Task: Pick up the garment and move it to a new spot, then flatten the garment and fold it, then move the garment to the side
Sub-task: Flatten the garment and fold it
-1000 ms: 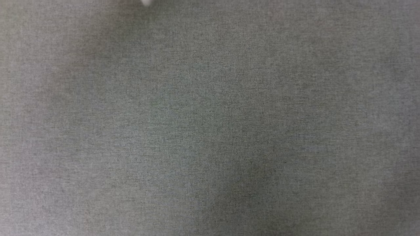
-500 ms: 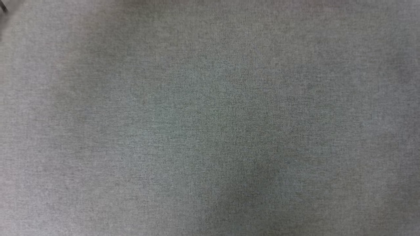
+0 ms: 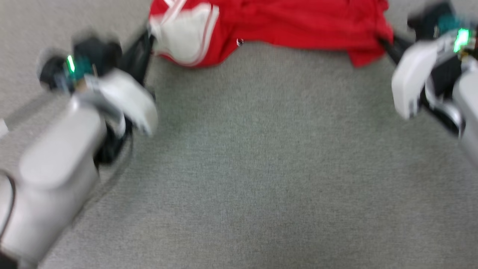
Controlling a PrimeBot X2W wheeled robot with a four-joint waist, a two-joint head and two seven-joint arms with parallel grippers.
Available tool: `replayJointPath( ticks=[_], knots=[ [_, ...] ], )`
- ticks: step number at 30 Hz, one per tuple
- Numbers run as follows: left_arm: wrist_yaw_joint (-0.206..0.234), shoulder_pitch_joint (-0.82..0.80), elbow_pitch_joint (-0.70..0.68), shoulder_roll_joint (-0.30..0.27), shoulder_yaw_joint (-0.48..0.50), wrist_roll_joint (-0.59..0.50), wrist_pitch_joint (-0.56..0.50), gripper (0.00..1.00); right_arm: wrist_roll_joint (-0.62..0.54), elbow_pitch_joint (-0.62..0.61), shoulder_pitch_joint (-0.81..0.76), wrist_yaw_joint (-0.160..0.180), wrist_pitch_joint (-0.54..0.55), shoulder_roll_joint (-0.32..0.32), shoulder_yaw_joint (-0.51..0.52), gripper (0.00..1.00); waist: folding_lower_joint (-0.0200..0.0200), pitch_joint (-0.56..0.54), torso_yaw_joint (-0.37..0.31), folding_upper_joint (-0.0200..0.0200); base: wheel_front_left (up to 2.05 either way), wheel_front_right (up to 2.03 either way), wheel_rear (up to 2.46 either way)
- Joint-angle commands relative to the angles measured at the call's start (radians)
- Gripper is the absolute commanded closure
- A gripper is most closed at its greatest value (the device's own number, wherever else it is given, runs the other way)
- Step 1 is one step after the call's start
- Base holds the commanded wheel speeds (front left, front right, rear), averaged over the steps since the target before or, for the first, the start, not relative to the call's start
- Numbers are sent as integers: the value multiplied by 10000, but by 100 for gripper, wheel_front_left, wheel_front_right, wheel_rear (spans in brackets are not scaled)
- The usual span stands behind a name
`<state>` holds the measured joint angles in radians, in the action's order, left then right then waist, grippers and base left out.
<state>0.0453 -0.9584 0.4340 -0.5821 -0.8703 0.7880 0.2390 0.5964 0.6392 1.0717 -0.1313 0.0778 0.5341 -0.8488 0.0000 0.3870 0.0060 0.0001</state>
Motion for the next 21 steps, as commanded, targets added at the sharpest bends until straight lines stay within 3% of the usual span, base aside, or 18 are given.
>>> replayJointPath(
  ticks=[1,11,21],
  knots=[
    [164,409,-254,-101,-50,41,45,100,128,-58,-398,11,-70,152,-101,100,0,-548,44,-1,0,0,0],
    [2073,5128,-3555,-1758,-642,954,-328,100,692,-1148,-3809,12,-412,1352,-549,100,0,-2193,-160,-1,0,0,0],
    [3356,8249,-5320,-2563,-1125,2082,-476,100,950,-2466,-7697,12,-277,2182,784,100,0,-3281,-24,-1,0,0,0]
  ],
)
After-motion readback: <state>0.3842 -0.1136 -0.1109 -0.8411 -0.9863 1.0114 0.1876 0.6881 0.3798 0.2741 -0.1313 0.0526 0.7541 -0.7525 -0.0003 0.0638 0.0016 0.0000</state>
